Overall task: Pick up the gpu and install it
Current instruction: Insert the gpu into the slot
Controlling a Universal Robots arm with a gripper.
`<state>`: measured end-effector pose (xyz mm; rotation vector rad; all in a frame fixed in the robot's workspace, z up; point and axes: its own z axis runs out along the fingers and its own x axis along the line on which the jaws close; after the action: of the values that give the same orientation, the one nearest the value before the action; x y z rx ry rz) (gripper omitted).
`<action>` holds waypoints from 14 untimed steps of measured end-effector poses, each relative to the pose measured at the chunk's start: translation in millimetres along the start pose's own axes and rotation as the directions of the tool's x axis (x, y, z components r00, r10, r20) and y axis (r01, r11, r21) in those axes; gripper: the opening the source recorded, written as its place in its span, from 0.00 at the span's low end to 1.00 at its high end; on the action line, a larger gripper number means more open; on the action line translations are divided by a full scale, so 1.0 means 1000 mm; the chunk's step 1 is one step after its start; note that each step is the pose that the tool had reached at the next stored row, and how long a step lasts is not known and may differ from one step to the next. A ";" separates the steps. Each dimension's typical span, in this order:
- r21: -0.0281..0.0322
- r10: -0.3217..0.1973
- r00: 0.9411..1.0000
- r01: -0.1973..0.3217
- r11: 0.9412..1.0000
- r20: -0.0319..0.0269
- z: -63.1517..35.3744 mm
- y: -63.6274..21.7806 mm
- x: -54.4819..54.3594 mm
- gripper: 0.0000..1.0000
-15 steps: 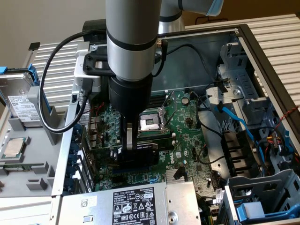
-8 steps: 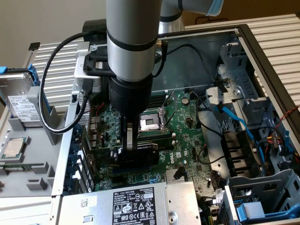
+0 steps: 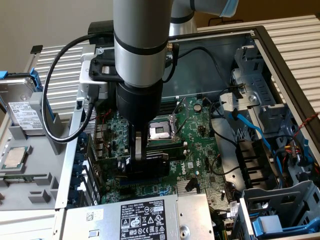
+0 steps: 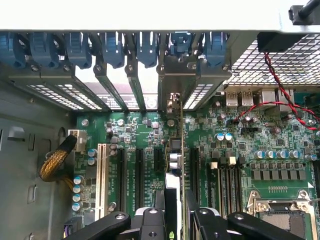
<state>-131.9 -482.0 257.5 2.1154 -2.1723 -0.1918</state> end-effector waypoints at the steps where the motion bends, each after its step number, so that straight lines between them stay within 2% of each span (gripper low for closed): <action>1: 0.000 0.000 1.000 0.000 1.000 0.000 0.0001 0.0000 0.000 0.26; 14: 0.000 0.000 1.000 0.000 1.000 0.000 0.0009 -0.0001 -0.001 0.26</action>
<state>-131.9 -481.3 256.6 2.1152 -2.1721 -0.1917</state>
